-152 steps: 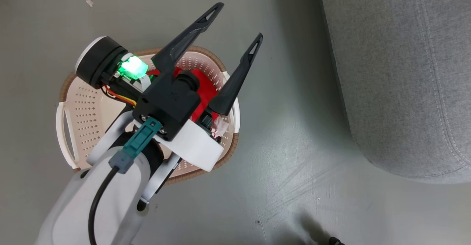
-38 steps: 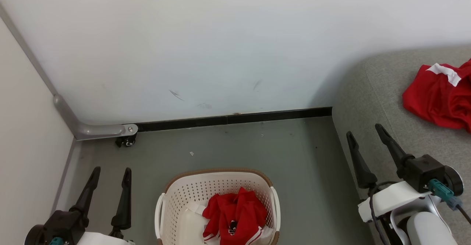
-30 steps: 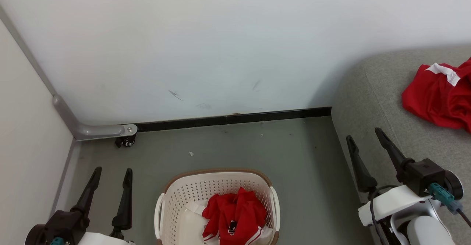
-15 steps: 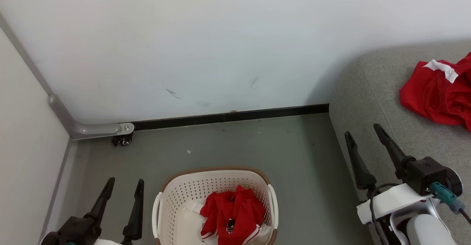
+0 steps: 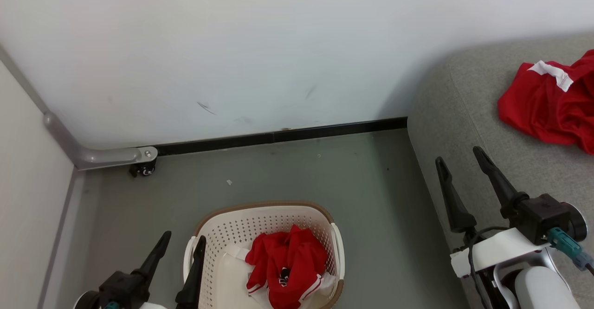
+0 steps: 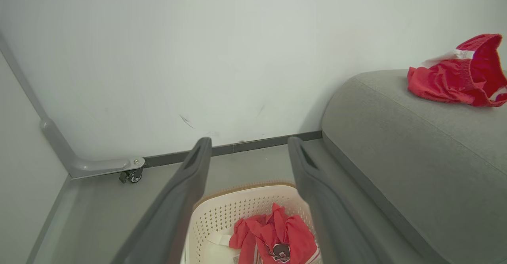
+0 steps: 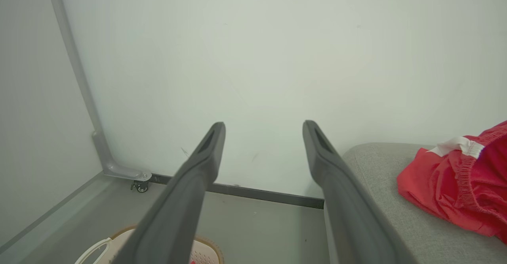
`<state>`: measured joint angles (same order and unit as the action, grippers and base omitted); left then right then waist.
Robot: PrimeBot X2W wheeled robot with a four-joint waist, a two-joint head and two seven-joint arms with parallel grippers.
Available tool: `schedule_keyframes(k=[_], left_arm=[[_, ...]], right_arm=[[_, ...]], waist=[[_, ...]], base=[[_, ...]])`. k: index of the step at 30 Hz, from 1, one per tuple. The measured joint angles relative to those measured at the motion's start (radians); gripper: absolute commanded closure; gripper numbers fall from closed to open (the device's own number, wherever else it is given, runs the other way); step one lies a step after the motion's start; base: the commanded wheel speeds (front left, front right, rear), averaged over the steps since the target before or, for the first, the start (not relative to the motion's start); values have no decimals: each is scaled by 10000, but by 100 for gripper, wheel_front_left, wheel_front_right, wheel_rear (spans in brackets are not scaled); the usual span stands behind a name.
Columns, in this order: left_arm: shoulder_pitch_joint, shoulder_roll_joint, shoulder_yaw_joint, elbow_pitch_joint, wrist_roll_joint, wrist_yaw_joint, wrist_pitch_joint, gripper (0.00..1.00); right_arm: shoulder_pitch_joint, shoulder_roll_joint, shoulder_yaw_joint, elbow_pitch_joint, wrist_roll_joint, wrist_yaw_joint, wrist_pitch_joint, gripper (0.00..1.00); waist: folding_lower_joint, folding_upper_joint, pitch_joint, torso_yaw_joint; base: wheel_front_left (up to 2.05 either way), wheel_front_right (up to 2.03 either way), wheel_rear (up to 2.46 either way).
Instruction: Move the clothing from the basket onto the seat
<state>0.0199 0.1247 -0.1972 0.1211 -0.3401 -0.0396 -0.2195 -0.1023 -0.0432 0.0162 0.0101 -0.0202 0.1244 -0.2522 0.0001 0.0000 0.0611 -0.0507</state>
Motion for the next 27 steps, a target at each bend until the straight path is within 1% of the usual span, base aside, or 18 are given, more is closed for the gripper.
schedule_keyframes(k=[5, 10, 13, 20, 27], left_arm=[[-249, -105, -150, 207, -33, -161, 186, 0], [-431, -201, -351, 441, -50, -174, 468, 0], [-660, -224, -468, 523, -52, -268, 564, 0], [-1196, -328, -704, 798, -360, -426, 884, 0], [-1632, -366, -970, 1258, -345, -430, 1250, 0]], right_arm=[[-7, 0, -4, -190, 0, 0, 0, 0], [-74, 0, 13, -491, 12, -2, 0, 0], [-143, 0, 59, -675, 15, -2, 0, 0], [-572, -2, 307, -1037, 42, 0, 0, 0], [-913, -6, 541, -1231, 10, -2, -2, 0]], waist=[[0, 0, 228, -110], [-1, 0, 494, -234], [0, 0, 678, -314], [0, 0, 1177, -481], [-1, 0, 1747, -611]], base=[[0, 0, 0], [0, 0, 0], [0, 0, 0], [0, 0, 0], [0, 0, 0]])
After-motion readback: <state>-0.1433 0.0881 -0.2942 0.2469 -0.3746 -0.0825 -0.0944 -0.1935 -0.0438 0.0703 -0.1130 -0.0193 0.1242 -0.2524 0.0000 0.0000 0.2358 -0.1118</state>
